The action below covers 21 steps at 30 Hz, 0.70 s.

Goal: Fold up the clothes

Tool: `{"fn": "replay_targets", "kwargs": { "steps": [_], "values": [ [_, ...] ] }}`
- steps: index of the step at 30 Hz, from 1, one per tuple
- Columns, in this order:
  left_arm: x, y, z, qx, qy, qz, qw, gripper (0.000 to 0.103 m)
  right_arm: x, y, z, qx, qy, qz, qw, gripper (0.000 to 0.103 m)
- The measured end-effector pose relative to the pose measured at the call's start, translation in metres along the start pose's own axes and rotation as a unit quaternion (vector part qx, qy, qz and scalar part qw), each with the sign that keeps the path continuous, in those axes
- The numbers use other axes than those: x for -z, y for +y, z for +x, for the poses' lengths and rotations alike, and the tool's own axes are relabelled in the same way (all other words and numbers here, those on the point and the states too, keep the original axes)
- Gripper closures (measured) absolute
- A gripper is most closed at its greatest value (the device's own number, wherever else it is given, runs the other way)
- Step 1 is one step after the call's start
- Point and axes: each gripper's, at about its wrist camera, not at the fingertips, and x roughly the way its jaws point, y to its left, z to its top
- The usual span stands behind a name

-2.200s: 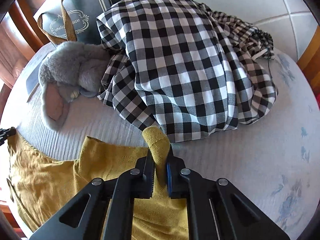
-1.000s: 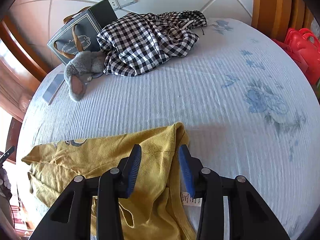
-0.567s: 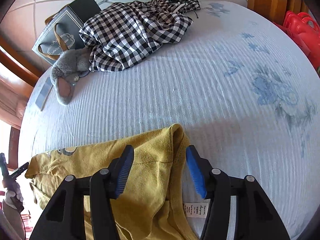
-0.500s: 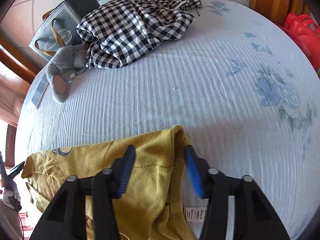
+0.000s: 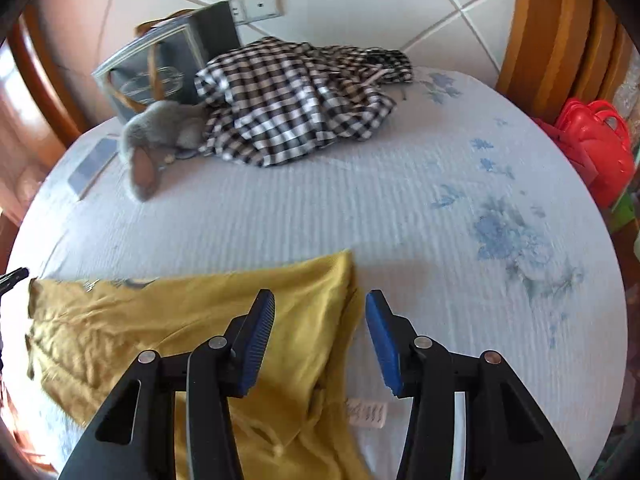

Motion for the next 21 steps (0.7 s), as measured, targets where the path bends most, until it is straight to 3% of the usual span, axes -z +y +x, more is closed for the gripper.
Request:
{"fn": "replay_targets", "kwargs": {
  "steps": [2,6,9,13,17,18,20,21],
  "values": [
    [0.009,-0.01,-0.003,0.019,0.009,0.014,0.9997,0.073,0.015,0.018,-0.002,-0.022,0.006,-0.022,0.999,0.069],
    [0.021,-0.026,0.006,0.033,0.023,0.032,0.9987,0.073,0.028,0.015,0.001,-0.014,0.018,-0.013,1.0,0.072],
    [0.03,-0.03,0.024,-0.005,0.046,0.053,0.9975,0.073,0.036,0.01,0.004,-0.005,0.027,-0.003,1.0,0.072],
    [0.032,-0.027,0.029,-0.035,0.045,0.061,0.9965,0.072,0.047,0.004,0.007,0.007,0.038,0.01,0.999,0.073],
    [0.036,-0.011,0.011,-0.021,0.036,0.025,0.9988,0.072,0.058,-0.002,0.011,0.018,0.05,0.023,0.998,0.073],
    [0.039,-0.007,0.006,-0.017,0.034,0.021,0.999,0.071,0.061,-0.003,0.006,0.018,0.046,0.025,0.998,0.073],
    [0.046,0.001,0.0,-0.004,0.04,0.019,0.999,0.057,0.067,-0.003,-0.006,0.012,0.035,0.025,0.999,0.072],
    [0.05,0.004,-0.002,0.001,0.044,0.02,0.9988,0.054,0.07,-0.002,-0.009,0.01,0.034,0.024,0.999,0.072]
  ]
}}
